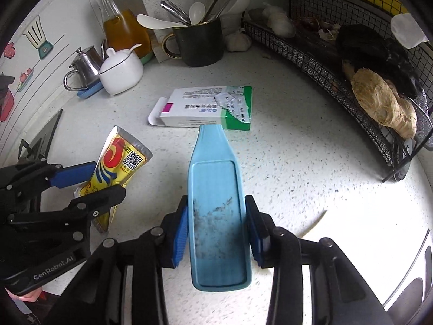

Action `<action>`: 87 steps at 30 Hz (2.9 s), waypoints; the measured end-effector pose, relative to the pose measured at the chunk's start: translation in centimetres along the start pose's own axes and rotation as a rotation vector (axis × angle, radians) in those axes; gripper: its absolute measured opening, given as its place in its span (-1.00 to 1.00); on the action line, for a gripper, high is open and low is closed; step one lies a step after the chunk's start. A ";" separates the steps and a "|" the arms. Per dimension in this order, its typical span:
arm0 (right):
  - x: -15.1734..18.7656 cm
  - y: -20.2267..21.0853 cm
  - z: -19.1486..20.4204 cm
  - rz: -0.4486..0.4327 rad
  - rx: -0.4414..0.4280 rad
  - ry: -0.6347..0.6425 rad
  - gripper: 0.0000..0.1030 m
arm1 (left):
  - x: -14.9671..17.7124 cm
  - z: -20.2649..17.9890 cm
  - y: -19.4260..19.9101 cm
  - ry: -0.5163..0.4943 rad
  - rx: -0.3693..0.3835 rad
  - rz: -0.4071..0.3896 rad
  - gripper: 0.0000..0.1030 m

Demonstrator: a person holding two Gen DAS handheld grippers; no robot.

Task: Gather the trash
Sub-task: 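Grasp the light-blue brush with the right tool while the left tool holds the packet, then carry the yeast packet and brush down over the red bin, then open both tools to drop the yeast packet and brush into the bin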

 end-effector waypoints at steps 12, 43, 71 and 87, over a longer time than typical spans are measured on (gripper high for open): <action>6.8 7.9 6.5 -0.051 -0.038 -0.006 -0.29 | 6.7 2.4 8.0 0.022 0.015 -0.107 -0.22; 28.6 6.1 18.8 0.136 -0.063 0.020 -0.29 | 35.7 5.3 10.0 0.089 0.056 0.076 -0.22; 40.7 -16.6 12.9 0.321 -0.023 -0.062 -0.29 | 46.6 2.0 -16.1 0.088 0.162 0.309 -0.21; 40.5 -18.2 11.2 0.309 -0.014 -0.025 -0.29 | 45.4 1.9 -18.3 0.066 0.150 0.319 0.29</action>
Point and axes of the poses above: each gripper's, at about its wrist camera, not at the fingertips, and y roughly against the way its jaws point, z to its left, x to its underside, the point moved 8 cm from there along -y, roughly the way its jaws point, and after that the axes turned 2 degrees about z, right-handed, at the moved point
